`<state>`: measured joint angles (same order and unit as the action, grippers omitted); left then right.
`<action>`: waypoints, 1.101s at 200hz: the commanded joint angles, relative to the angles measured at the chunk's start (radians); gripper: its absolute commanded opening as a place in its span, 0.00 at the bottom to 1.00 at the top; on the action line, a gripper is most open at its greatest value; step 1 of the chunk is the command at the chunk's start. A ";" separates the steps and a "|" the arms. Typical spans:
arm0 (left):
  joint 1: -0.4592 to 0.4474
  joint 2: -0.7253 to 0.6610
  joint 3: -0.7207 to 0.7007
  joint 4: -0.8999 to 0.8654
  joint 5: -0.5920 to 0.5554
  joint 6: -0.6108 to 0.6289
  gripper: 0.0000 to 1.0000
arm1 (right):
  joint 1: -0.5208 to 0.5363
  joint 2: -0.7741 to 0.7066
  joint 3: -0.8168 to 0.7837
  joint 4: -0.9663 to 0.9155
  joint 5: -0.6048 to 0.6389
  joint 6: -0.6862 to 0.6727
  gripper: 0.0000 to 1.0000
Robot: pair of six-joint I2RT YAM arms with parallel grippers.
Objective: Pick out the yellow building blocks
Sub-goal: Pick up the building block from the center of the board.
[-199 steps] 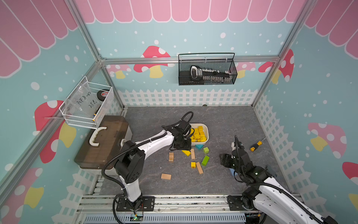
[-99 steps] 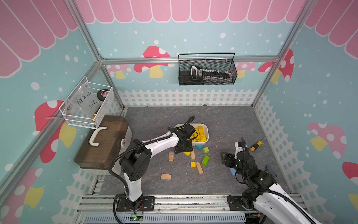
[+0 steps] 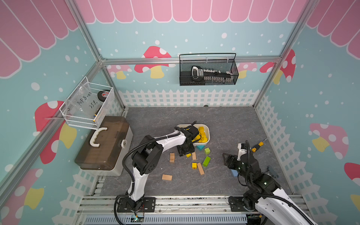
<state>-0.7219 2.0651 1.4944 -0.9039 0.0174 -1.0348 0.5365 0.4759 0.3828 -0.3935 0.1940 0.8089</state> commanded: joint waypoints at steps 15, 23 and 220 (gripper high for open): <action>0.007 0.021 -0.004 -0.027 -0.021 -0.047 0.51 | -0.001 -0.018 -0.013 -0.004 0.006 -0.008 0.75; 0.007 0.007 -0.023 -0.012 -0.023 -0.039 0.48 | -0.001 -0.018 -0.013 -0.004 0.006 -0.008 0.76; 0.078 -0.070 0.289 -0.043 0.090 0.415 0.38 | 0.000 0.024 -0.006 -0.004 0.024 0.005 0.76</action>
<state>-0.6601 1.8812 1.7191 -0.8925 0.1093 -0.7090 0.5365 0.5003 0.3790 -0.3958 0.1959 0.8085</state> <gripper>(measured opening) 0.371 0.759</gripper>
